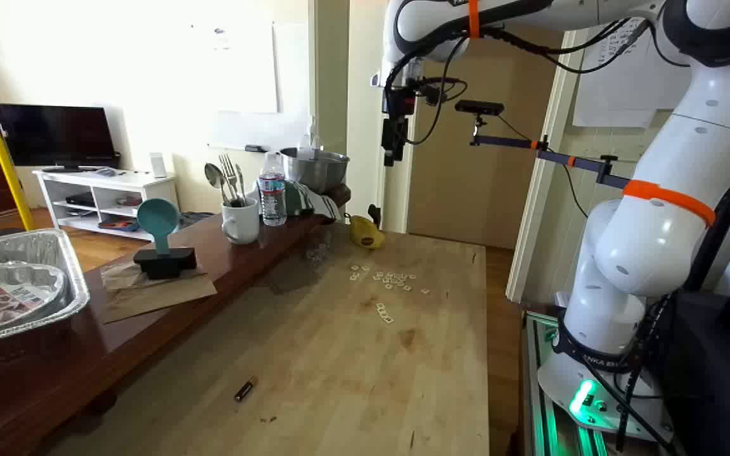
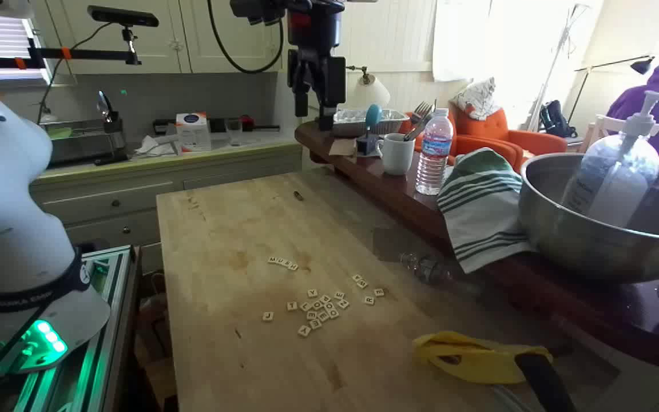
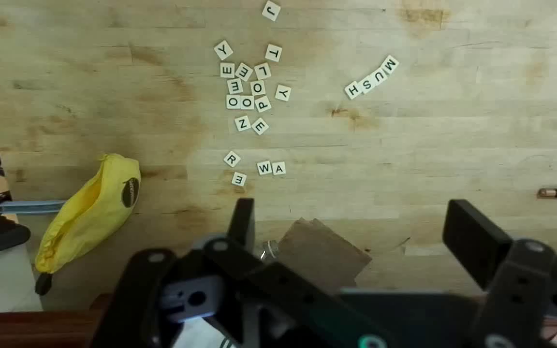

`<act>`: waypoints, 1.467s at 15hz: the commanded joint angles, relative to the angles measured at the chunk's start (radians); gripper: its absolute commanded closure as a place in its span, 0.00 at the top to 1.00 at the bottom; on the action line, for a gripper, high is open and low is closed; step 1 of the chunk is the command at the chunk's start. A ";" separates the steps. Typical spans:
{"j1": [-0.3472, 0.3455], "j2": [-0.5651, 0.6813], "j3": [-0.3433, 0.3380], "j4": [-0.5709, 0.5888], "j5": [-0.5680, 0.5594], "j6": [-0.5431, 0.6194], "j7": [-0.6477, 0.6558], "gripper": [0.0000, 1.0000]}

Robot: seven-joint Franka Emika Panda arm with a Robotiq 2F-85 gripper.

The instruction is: Add a tile with the letter T at the end of the word sequence

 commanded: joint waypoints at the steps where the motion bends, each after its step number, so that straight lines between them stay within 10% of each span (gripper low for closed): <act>1: -0.013 0.002 0.012 0.002 0.004 -0.002 -0.003 1.00; 11: 0.013 0.000 0.066 -0.121 -0.052 0.088 -0.032 1.00; 22: 0.044 0.017 0.019 -0.484 -0.004 0.744 -0.350 1.00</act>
